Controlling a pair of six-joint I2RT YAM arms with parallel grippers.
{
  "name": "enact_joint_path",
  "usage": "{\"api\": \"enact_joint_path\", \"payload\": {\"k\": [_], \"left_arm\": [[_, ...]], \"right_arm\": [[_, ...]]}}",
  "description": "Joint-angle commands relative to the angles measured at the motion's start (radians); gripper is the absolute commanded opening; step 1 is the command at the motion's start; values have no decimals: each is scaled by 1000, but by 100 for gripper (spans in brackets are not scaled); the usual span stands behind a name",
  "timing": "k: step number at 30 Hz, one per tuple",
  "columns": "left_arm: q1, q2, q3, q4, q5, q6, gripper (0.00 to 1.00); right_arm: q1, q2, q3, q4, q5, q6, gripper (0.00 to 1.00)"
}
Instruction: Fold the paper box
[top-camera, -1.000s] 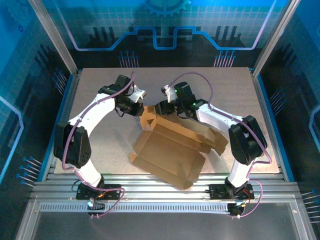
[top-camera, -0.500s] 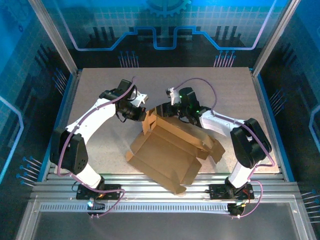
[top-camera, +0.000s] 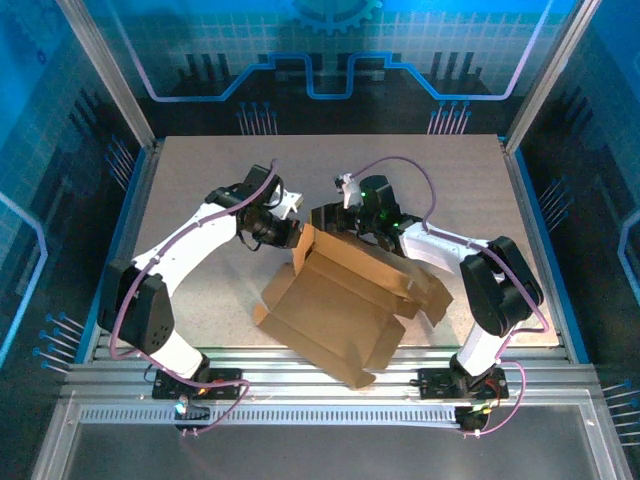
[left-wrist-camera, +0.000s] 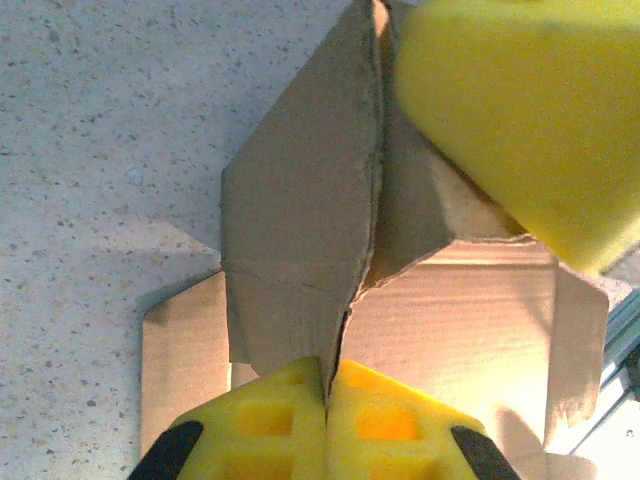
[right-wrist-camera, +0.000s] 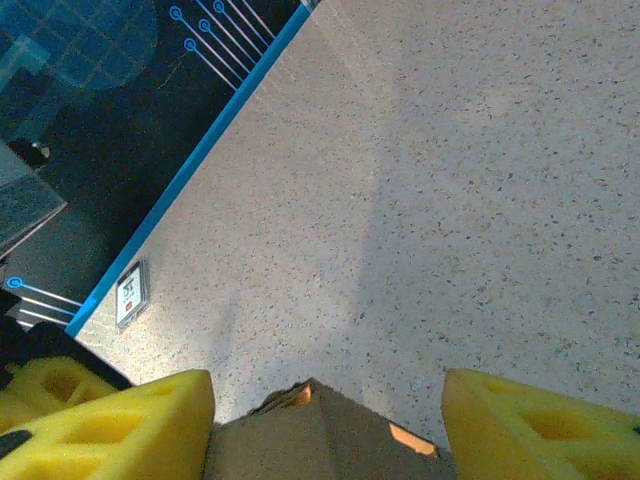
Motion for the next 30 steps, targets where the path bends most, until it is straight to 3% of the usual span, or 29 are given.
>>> {"api": "enact_joint_path", "payload": {"k": [1, 8, 20, 30], "left_arm": [[-20, -24, -30, -48, 15, -36, 2], [-22, -29, -36, -57, -11, -34, 4], [-18, -7, 17, -102, -64, -21, 15], [-3, -19, 36, -104, -18, -15, 19]], "right_arm": [[9, 35, 7, 23, 11, -3, 66], [22, 81, 44, -4, -19, -27, 67], [41, 91, 42, -63, -9, -79, 67], [47, 102, 51, -106, 5, -114, 66]]}}
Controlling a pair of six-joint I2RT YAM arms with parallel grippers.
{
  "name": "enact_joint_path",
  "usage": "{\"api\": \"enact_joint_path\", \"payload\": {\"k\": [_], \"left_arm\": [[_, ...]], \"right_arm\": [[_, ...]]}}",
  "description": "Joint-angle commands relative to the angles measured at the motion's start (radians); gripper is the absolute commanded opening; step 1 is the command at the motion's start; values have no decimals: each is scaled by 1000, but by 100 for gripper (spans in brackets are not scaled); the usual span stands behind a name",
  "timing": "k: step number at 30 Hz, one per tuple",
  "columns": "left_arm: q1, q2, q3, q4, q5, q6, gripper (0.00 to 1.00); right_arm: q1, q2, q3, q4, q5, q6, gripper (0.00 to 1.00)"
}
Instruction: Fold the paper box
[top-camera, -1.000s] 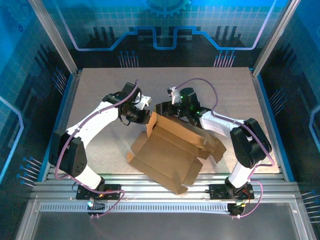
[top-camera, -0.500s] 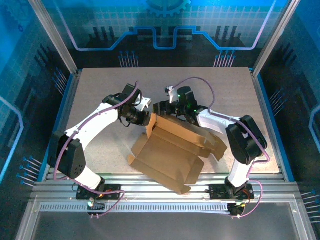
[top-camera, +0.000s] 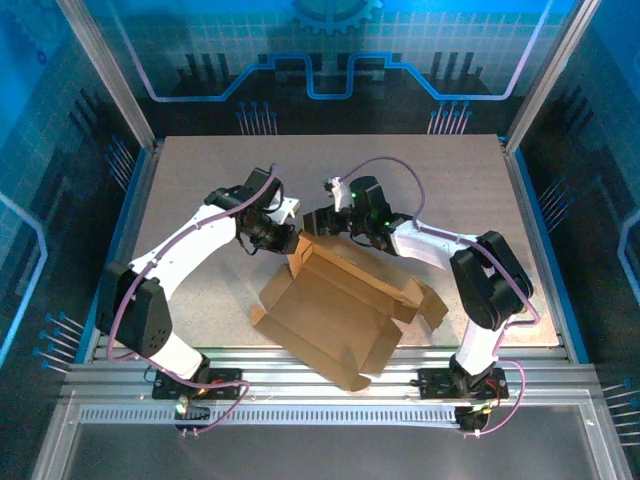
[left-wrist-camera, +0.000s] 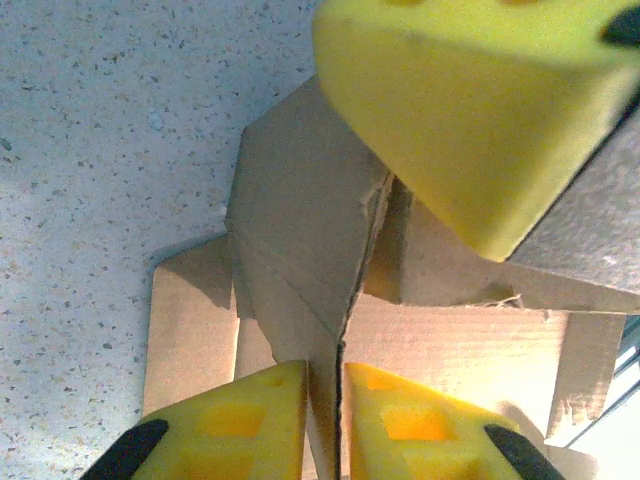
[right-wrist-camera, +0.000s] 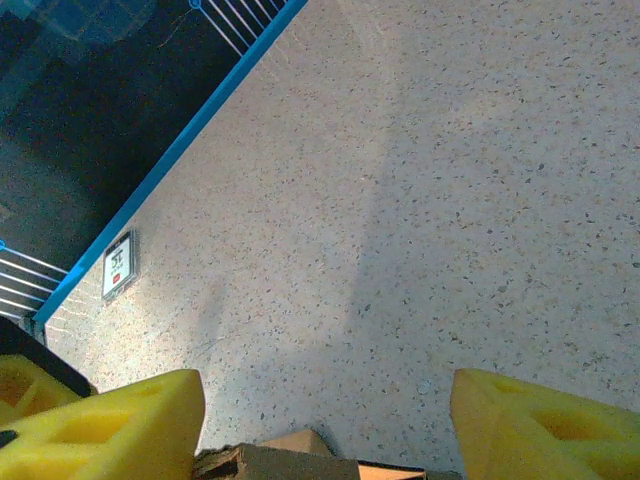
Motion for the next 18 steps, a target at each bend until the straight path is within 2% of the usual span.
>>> {"api": "enact_joint_path", "payload": {"k": [1, 11, 15, 18], "left_arm": [[14, -10, 29, -23, 44, 0, 20], [148, -132, -31, 48, 221, -18, 36], [161, -177, -111, 103, 187, 5, 36], [169, -197, -190, 193, 164, -32, 36]], "right_arm": [[15, 41, 3, -79, 13, -43, 66], [19, 52, 20, -120, 19, -65, 62], [18, 57, 27, -125, 9, -63, 62], [18, 56, 32, -129, 1, -60, 62]]}}
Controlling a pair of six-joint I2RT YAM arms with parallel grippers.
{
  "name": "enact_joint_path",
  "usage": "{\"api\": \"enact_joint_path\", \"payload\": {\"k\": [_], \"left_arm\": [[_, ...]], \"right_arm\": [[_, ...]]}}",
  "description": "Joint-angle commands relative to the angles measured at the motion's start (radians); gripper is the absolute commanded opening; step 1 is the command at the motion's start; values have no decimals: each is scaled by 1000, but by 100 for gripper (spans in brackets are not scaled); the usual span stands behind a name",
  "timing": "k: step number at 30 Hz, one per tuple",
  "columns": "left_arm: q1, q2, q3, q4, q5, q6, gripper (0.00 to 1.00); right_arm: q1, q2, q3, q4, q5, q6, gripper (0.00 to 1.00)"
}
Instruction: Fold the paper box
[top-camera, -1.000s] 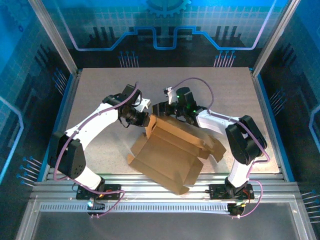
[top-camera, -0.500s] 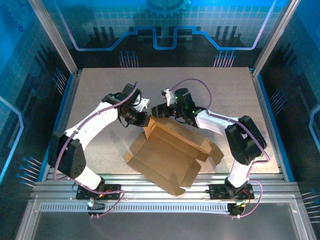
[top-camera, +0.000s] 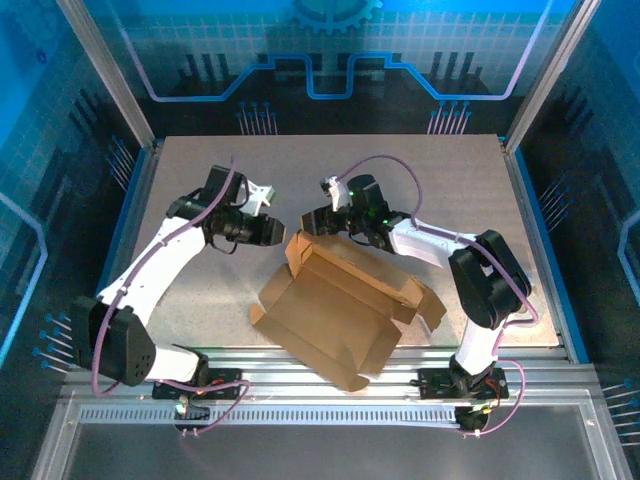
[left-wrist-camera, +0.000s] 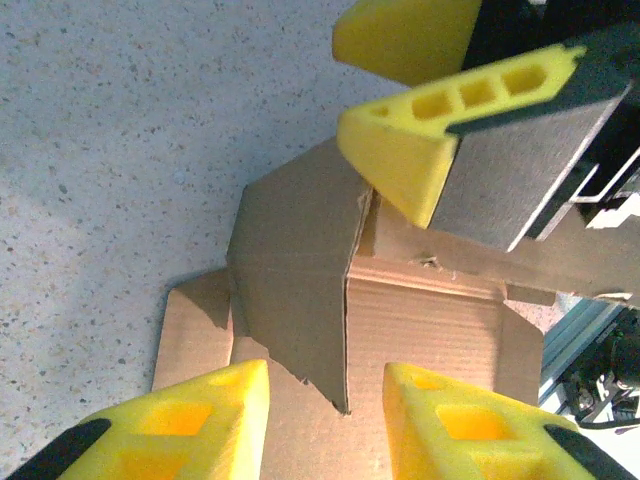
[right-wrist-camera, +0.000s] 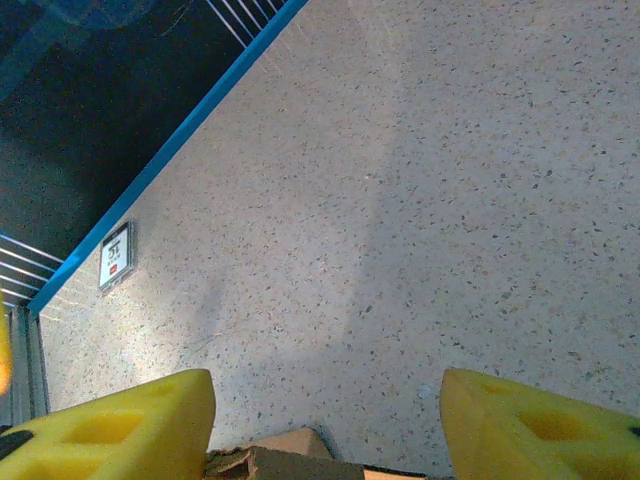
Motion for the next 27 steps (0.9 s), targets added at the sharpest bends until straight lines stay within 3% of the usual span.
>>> {"api": "enact_joint_path", "payload": {"k": [1, 6, 16, 19, 27], "left_arm": [[13, -4, -78, 96, 3, -41, 36], [16, 29, -164, 223, -60, -132, 36], [-2, -36, -346, 502, 48, -172, 43], [-43, -48, -362, 527, 27, -158, 53], [-114, -27, -368, 566, -63, -115, 54]], "right_arm": [[13, 43, 3, -101, 2, -26, 61], [14, 44, 10, -112, -2, -29, 61], [2, 56, 7, -99, -48, -7, 60], [-1, 58, 11, -96, -64, 1, 60], [-17, 76, 31, -90, -124, 41, 59]]}}
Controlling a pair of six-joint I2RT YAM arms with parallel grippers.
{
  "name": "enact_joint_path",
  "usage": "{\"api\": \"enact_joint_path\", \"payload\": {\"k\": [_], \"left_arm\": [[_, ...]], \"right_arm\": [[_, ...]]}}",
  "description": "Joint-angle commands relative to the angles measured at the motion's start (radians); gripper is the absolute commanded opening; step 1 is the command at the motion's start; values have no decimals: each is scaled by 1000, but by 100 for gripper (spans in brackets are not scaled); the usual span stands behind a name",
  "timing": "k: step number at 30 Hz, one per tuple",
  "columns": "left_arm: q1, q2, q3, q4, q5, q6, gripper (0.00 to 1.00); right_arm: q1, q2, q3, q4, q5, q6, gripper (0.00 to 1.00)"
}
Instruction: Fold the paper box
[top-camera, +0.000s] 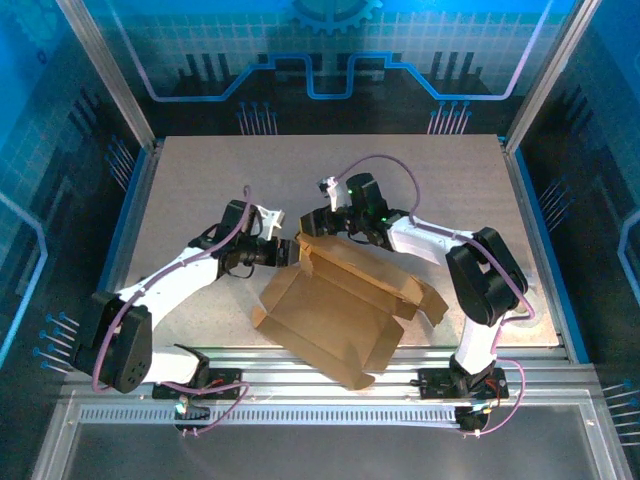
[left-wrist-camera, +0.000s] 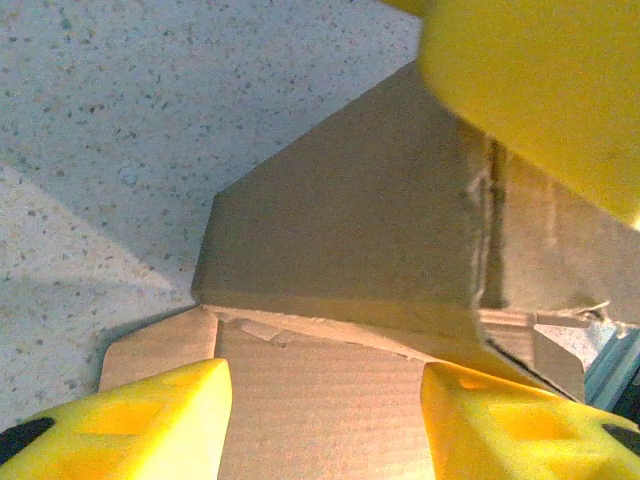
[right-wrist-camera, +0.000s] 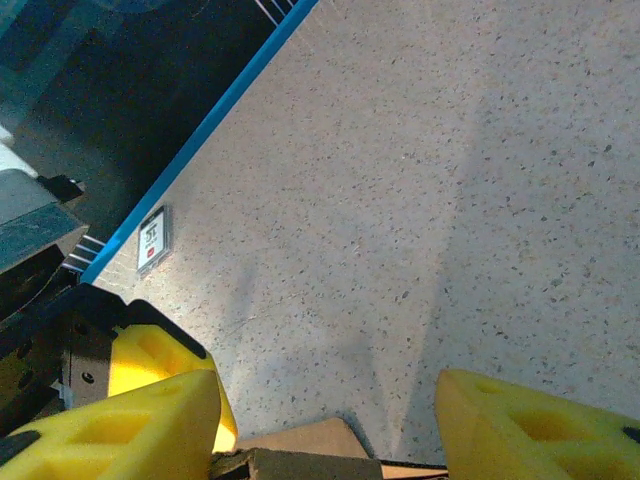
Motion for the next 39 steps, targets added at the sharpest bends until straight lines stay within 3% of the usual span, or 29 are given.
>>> {"api": "enact_joint_path", "payload": {"k": [1, 11, 23, 39], "left_arm": [[-26, 0, -11, 58, -54, 38, 54], [-95, 30, -22, 182, -207, 92, 53], [-157, 119, -32, 313, -301, 124, 46], [-250, 198, -6, 339, -611, 134, 18]], "right_arm": [[-9, 52, 10, -73, -32, 17, 59], [-37, 74, 6, -36, -123, 75, 56], [-61, 86, 14, -33, -175, 132, 52], [-82, 85, -2, 1, -177, 180, 46]]}}
